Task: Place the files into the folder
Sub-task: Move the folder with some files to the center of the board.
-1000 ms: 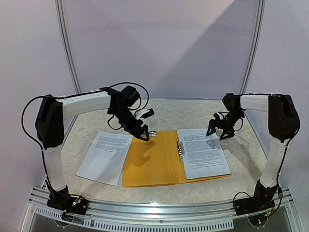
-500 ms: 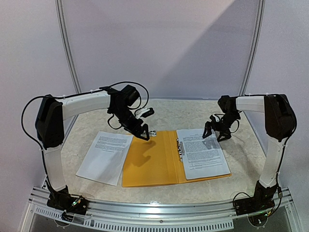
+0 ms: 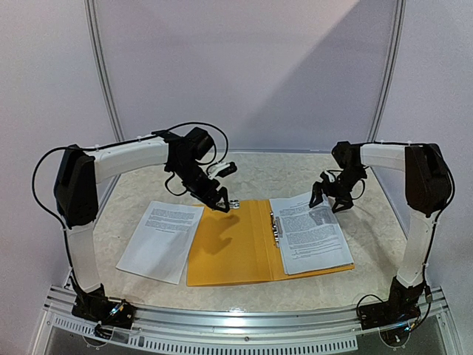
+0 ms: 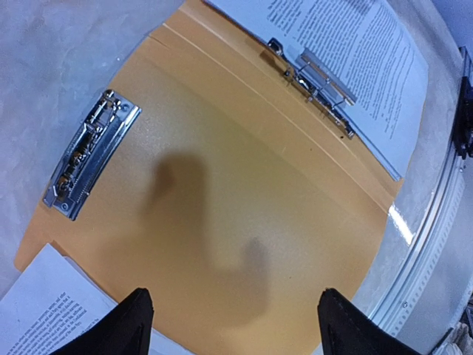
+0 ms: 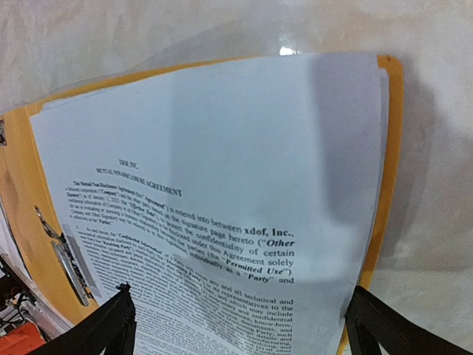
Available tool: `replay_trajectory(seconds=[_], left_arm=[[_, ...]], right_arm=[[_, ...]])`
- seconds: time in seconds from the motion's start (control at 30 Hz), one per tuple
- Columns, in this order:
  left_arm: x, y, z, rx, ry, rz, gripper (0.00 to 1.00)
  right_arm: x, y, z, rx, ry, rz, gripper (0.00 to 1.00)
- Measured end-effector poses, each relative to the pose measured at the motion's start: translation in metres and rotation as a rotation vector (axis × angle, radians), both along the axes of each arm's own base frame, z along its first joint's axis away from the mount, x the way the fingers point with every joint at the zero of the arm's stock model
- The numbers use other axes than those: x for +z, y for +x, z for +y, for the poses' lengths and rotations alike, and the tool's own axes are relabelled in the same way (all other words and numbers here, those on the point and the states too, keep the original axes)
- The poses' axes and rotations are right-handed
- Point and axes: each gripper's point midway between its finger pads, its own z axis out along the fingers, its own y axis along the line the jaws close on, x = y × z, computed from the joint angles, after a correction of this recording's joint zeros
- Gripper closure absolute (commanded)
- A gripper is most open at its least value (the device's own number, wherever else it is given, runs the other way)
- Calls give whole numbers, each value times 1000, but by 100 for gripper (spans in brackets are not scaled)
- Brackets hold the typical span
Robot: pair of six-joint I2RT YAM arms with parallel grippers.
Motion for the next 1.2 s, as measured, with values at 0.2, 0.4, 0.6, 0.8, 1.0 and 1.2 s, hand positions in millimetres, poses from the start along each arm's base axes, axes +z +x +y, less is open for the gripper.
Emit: replay_trajectory(seconds=[0.2,0.4,0.6,0.8,1.0,1.2], left_arm=[[11,6,-5,-10,-19,-31,21],[15,9,-6,-21,-25,-48,22],[15,8,-6,-28,-26,-50,22],[15,8,-7,-29,-27,-50,22],[15,8,-7,-31,-27,-50,22],[14,8,-7,-31,-27,-50,23]], right_arm=[[28,22,1,-4,-12,-71,1],[45,21,-3,-8,-27,-96,1],[26,-4,-13,-10,-61,-37,1],[-9,-36,-21,-24,-86,63,1],[-16,-45,-22,-43,-80,59,1],[-16,-55,-20,-47,-78,61,1]])
